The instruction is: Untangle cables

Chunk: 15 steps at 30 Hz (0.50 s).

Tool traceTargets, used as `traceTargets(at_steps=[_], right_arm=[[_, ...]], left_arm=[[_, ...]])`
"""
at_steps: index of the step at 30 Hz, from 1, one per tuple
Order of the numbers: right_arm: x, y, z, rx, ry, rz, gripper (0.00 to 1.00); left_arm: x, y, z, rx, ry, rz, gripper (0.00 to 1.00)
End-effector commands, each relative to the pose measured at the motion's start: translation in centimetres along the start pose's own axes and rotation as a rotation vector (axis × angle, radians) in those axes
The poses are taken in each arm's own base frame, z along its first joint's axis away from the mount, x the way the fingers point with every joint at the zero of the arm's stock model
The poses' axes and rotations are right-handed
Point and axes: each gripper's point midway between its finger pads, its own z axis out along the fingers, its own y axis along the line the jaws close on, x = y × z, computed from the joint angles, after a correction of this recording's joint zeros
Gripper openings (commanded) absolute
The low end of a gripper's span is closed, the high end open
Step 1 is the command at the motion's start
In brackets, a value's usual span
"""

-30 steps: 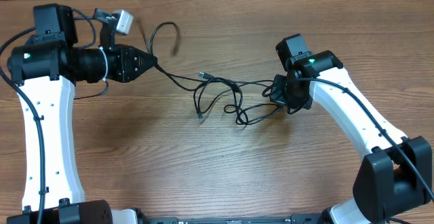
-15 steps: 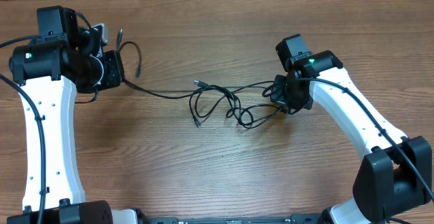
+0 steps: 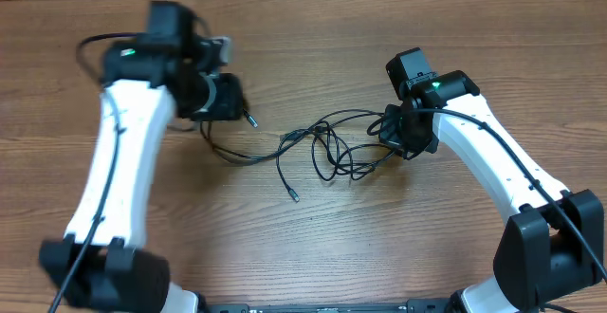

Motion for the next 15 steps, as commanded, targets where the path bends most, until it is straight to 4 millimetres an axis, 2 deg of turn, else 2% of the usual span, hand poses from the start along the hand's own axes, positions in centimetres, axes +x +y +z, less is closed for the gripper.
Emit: traceTargets(at_steps=[1, 6, 9, 12, 15], right_arm=[[-0.2, -0.3, 0.1, 0.015, -0.009, 0.01, 0.04], [-0.2, -0.3, 0.1, 0.015, -0.009, 0.01, 0.04], [-0.2, -0.3, 0.1, 0.015, -0.009, 0.009, 0.04], [-0.2, -0.3, 0.1, 0.015, -0.009, 0.01, 0.04], [-0.2, -0.3, 0.1, 0.015, -0.008, 0.009, 0.04]], left_arm=[[1.1, -4.0, 4.7, 0.099, 0.12, 0.099, 0.45], [2.0, -8.3, 10.6, 0.194, 0.235, 0.039, 0.45], [2.0, -10.9, 13.0, 0.291, 0.272, -0.02, 0.45], [1.8, -11.7, 14.8, 0.286, 0.279, -0.062, 0.44], [1.8, -12.6, 15.7, 0.287, 0.275, -0.066, 0.42]])
